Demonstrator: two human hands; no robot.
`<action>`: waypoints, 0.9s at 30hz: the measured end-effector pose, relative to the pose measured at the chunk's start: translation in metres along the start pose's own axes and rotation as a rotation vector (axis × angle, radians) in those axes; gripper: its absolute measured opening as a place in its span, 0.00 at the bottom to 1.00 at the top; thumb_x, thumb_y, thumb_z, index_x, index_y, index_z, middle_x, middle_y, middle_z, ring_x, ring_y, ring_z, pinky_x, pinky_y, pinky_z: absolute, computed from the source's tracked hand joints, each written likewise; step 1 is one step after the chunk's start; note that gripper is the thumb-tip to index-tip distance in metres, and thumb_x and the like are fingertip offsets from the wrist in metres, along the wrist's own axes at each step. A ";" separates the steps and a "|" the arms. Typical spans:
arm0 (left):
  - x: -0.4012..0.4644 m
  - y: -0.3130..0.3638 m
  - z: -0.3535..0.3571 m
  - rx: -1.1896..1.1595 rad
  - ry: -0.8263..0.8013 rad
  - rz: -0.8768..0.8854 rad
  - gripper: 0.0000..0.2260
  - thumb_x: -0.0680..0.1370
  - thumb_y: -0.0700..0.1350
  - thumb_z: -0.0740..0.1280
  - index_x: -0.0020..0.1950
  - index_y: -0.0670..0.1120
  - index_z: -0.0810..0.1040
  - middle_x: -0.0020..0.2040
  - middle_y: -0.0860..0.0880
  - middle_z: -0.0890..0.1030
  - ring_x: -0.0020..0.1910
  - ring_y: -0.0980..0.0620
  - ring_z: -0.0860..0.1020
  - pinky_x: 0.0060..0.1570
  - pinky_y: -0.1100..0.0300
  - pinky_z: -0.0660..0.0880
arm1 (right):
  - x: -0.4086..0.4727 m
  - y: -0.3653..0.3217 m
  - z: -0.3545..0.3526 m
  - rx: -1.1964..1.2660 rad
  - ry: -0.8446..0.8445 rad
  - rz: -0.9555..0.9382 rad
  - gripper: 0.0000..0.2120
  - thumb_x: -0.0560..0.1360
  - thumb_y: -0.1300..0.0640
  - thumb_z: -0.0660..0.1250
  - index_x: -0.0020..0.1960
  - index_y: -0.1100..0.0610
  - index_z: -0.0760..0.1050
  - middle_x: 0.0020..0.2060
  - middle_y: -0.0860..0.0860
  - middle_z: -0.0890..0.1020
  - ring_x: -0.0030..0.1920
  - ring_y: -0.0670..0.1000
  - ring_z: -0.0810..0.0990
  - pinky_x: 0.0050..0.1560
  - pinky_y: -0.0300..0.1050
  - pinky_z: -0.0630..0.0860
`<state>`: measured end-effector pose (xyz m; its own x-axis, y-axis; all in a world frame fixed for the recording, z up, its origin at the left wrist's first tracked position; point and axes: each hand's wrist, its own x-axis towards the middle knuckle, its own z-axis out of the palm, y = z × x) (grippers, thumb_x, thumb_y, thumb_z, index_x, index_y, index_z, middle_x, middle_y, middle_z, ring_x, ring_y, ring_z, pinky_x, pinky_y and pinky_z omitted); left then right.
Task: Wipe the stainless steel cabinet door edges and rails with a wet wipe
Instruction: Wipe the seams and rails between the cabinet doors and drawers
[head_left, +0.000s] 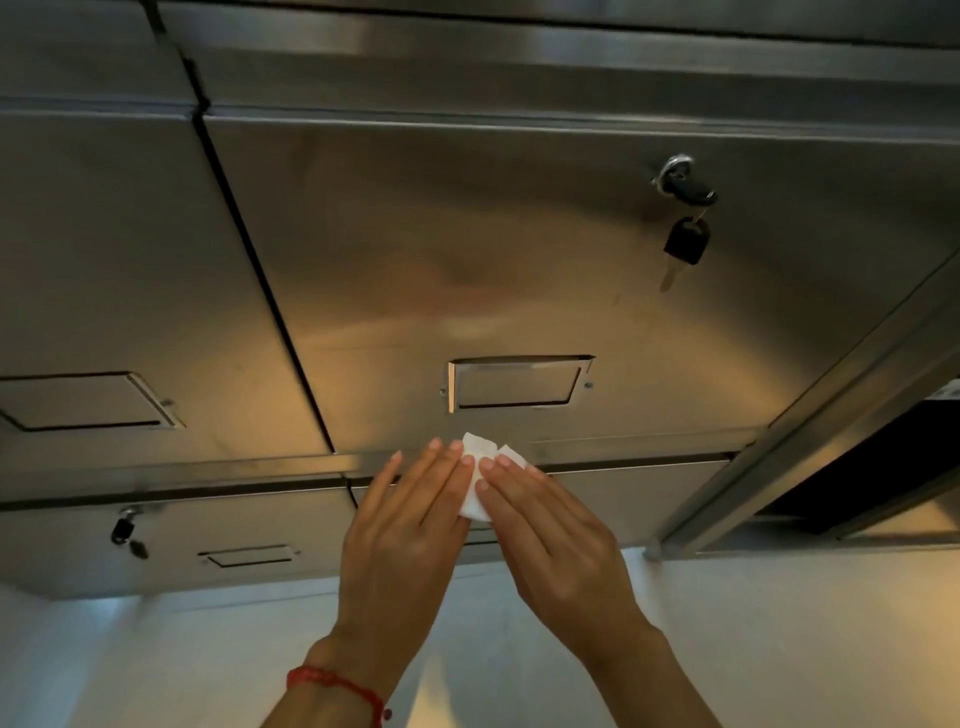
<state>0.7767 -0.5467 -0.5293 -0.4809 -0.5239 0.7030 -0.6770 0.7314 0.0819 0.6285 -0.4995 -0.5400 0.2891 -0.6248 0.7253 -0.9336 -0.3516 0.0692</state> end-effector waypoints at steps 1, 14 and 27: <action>-0.003 -0.002 0.004 -0.006 0.000 -0.003 0.14 0.77 0.44 0.64 0.55 0.36 0.79 0.55 0.39 0.80 0.54 0.40 0.79 0.51 0.35 0.73 | -0.002 0.000 0.004 0.010 0.008 0.000 0.17 0.69 0.64 0.73 0.57 0.64 0.78 0.56 0.59 0.80 0.61 0.53 0.76 0.63 0.49 0.71; -0.061 -0.048 0.079 -0.091 0.029 -0.077 0.16 0.76 0.45 0.60 0.59 0.39 0.77 0.59 0.42 0.78 0.60 0.44 0.76 0.61 0.48 0.68 | -0.042 0.000 0.101 0.010 0.143 0.075 0.16 0.76 0.59 0.66 0.63 0.62 0.74 0.60 0.57 0.76 0.64 0.53 0.73 0.62 0.50 0.73; -0.110 -0.087 0.141 -0.088 0.146 -0.049 0.15 0.77 0.42 0.60 0.63 0.40 0.72 0.64 0.43 0.74 0.67 0.48 0.69 0.63 0.46 0.67 | -0.067 0.000 0.176 -0.015 0.287 0.019 0.17 0.74 0.63 0.70 0.62 0.63 0.75 0.59 0.58 0.76 0.63 0.54 0.75 0.62 0.50 0.74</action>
<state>0.8096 -0.6145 -0.7133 -0.3583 -0.4953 0.7914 -0.6431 0.7454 0.1753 0.6459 -0.5803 -0.7087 0.2015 -0.4072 0.8908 -0.9419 -0.3301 0.0621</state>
